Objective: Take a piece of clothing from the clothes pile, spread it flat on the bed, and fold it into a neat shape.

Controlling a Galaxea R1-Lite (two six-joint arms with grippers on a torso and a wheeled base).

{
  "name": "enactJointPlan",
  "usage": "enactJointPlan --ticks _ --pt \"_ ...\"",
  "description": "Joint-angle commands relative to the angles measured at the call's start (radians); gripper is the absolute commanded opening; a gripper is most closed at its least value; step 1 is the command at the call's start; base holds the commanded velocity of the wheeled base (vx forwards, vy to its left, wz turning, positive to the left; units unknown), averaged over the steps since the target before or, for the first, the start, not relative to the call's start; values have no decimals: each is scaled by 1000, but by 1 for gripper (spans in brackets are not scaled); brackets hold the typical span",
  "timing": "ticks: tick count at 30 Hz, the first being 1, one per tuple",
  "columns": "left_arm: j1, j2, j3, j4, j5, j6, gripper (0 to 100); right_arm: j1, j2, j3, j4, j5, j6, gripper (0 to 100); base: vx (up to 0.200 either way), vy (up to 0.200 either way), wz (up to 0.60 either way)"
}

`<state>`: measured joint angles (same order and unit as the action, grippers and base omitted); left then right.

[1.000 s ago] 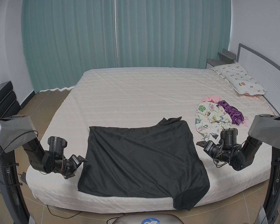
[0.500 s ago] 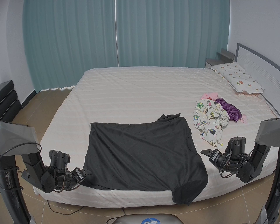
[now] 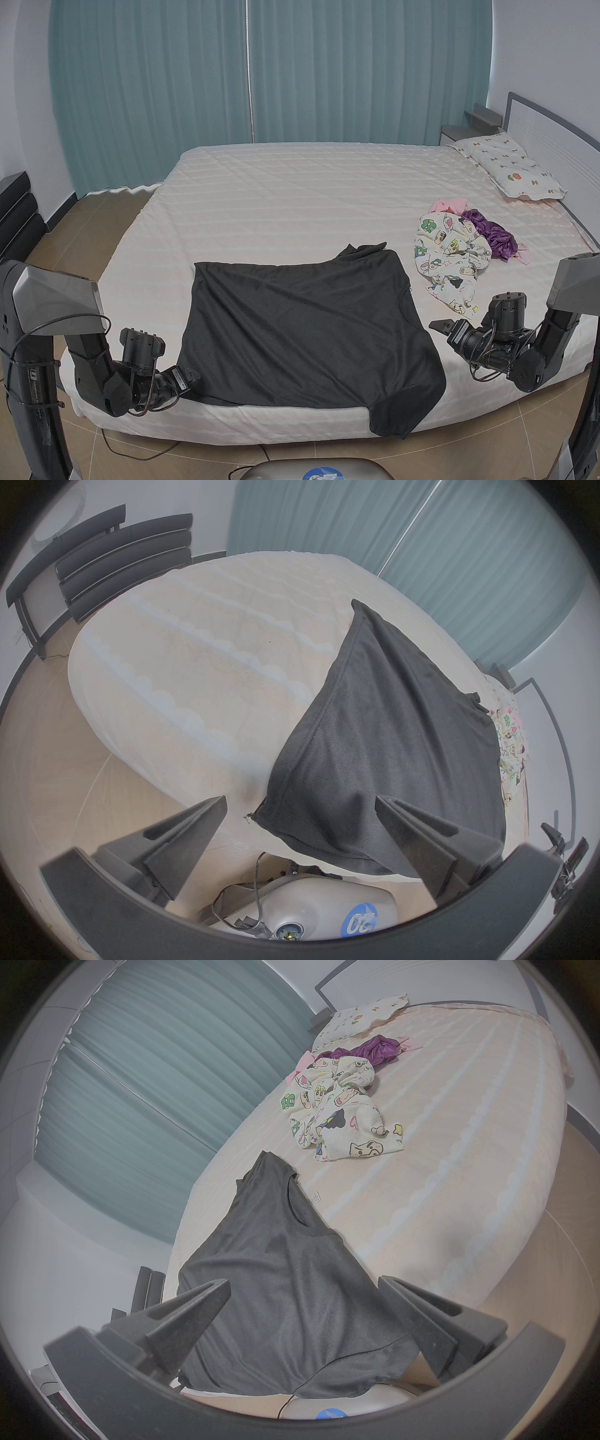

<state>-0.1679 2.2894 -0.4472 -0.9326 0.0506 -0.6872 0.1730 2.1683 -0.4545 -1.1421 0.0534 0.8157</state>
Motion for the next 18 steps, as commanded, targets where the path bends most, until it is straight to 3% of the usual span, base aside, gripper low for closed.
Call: enactJointPlan --ticks 1,7,18 --pt "-18 22 -10 4 17 2 0 0 8 5 2 2 -3 100 0 0 0" --pt "-21 32 1 8 57 2 0 0 18 31 16 22 -13 100 0 0 0" --pt "5 2 93 8 77 2 0 -6 51 76 21 37 -147 100 0 0 0"
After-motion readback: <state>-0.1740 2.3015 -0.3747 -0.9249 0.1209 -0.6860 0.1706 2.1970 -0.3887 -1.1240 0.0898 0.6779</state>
